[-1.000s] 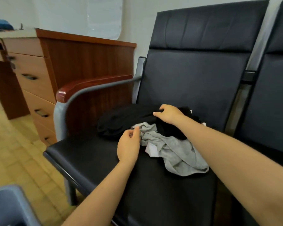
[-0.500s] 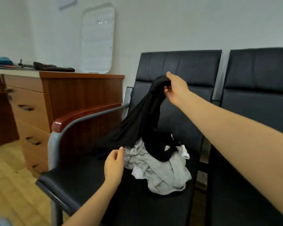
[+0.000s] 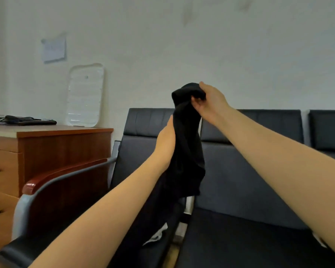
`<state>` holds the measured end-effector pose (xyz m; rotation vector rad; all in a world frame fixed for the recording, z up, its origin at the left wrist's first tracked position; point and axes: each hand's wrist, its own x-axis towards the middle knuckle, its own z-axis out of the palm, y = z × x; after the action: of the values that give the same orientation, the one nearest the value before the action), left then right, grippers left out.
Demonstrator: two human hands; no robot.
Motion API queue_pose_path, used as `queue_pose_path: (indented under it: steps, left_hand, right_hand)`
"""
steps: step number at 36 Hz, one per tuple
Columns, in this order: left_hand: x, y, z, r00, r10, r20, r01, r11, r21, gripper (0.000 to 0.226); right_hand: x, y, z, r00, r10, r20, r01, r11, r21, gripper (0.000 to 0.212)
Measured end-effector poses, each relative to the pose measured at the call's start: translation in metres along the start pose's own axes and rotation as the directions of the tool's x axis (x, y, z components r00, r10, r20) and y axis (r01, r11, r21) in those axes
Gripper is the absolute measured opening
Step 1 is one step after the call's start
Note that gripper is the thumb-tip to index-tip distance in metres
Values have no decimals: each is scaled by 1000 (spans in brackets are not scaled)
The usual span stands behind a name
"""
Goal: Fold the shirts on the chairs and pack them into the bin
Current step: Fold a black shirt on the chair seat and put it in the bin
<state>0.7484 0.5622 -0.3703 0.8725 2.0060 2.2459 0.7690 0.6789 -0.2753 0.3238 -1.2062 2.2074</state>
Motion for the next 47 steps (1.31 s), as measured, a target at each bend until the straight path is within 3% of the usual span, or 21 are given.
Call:
queue_pose_path:
  steps: [6,9,13,15,19,26,28,30,33,35,38,40,42,44,45,47]
  left_hand:
    - [-42,17,80,979,-88,186,124,974,-192,45]
    - [-55,16,116,965,-125,231,196,927,-320,40]
    - [-68,-2,148,937,-219,272,324,835,-445,46]
    - [-72,-15,162,909,-271,318,400,784,-474,47]
    - [-77,-47,174,878,-326,351,470,731,-496,45]
    - [-57,-120,177,825,-441,354,562,703,-436,42]
    - [-48,-141,173,811,-480,335,584,704,-405,44]
    - [-39,-162,167,798,-525,297,603,710,-365,42]
    - [-29,-196,154,774,-583,247,633,708,-312,44]
    - [-22,-220,145,761,-616,203,648,706,-286,46]
    - [-11,-258,131,746,-657,108,664,721,-201,41]
    - [-8,-281,122,740,-673,16,673,739,-42,32]
    - [-9,-300,116,795,-596,-111,604,765,223,25]
    - [-16,-304,113,897,-410,-166,432,727,534,23]
    - [-20,-300,113,946,-295,-135,311,707,635,28]
    - [-27,-292,116,998,-68,-12,58,733,677,26]
  right_hand:
    - [-39,-68,-64,998,-29,-64,29,1000,-2,14]
    - [-57,-97,-100,997,-35,-63,24,985,-168,12]
    - [-80,-124,-151,972,-87,-219,-5,922,-387,18]
    - [-91,-133,-179,951,-83,-299,-84,858,-506,11]
    - [-114,-129,-219,911,-145,-386,-211,640,-739,26]
    - [-131,-81,-280,915,-118,-385,-318,375,-871,20]
    - [-134,-61,-298,917,-89,-388,-334,359,-872,30]
    - [-135,-39,-313,910,-32,-413,-370,382,-847,23]
    - [-134,-5,-329,876,81,-476,-445,515,-732,6]
    - [-137,15,-337,869,136,-476,-462,568,-681,11]
    - [-143,39,-346,856,181,-485,-494,562,-663,17]
    - [-147,49,-355,843,200,-499,-520,536,-665,15]
    - [-152,56,-365,838,197,-508,-535,478,-697,15]
    - [-159,60,-376,843,161,-513,-533,376,-758,15]
    - [-163,62,-382,845,147,-515,-533,328,-780,14]
    - [-173,71,-398,835,149,-529,-550,242,-800,13]
